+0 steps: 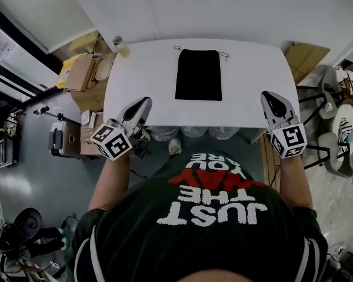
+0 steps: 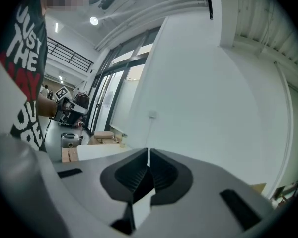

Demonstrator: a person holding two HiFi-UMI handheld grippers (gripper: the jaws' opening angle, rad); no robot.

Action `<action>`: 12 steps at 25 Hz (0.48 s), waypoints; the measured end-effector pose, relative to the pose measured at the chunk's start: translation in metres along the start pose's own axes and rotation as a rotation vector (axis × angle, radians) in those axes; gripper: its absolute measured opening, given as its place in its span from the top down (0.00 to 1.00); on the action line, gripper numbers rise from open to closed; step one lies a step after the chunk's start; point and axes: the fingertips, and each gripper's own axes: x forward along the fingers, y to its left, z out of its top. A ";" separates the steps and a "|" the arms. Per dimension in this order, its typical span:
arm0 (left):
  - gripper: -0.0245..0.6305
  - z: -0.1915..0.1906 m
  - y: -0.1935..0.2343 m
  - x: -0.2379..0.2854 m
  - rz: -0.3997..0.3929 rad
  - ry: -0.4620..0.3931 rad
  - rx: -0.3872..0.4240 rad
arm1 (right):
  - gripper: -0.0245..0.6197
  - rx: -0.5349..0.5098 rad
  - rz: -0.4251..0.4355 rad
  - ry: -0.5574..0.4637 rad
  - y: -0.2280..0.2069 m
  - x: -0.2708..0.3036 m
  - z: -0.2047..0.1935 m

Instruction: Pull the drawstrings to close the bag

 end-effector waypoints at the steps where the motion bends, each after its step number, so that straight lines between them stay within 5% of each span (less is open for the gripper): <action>1: 0.96 0.008 0.024 0.012 -0.016 0.004 -0.004 | 0.96 -0.002 -0.017 0.014 -0.003 0.023 0.001; 12: 0.96 0.048 0.205 0.128 -0.112 0.165 0.025 | 0.96 0.007 -0.151 0.206 -0.047 0.206 -0.006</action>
